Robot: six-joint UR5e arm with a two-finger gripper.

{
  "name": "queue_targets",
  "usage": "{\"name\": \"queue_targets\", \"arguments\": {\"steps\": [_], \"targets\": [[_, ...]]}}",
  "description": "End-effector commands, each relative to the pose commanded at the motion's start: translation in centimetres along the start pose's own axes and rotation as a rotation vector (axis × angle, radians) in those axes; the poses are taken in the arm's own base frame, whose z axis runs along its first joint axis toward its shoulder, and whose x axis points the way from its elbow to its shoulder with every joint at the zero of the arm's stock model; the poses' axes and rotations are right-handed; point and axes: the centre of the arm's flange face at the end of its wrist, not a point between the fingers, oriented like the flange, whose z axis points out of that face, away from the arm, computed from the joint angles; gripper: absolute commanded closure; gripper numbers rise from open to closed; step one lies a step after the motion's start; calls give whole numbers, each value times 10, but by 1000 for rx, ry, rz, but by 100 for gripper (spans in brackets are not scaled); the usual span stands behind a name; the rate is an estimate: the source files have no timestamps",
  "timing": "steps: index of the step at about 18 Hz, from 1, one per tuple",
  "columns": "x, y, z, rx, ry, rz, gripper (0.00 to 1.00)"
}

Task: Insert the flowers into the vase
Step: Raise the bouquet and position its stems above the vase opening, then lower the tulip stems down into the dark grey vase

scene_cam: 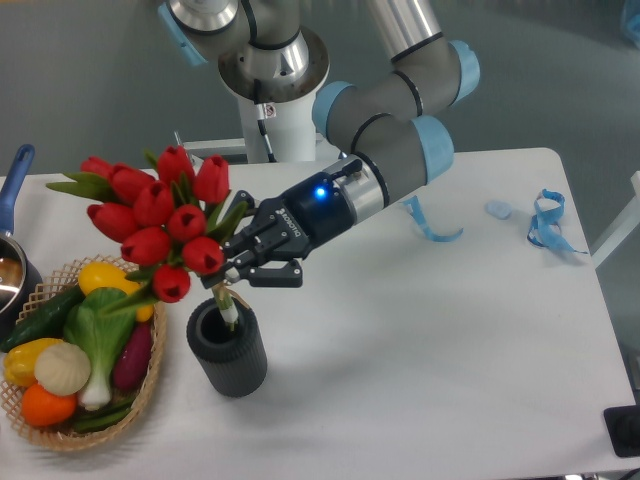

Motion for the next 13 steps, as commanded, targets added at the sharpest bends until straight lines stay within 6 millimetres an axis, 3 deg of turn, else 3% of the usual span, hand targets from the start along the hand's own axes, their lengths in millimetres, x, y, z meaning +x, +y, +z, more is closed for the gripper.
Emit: {"name": "queue_targets", "arguments": {"steps": [5,13], "targets": [[-2,9,5,0,9,-17,96],[-13,46,6,-10,9,-64,95]]}}
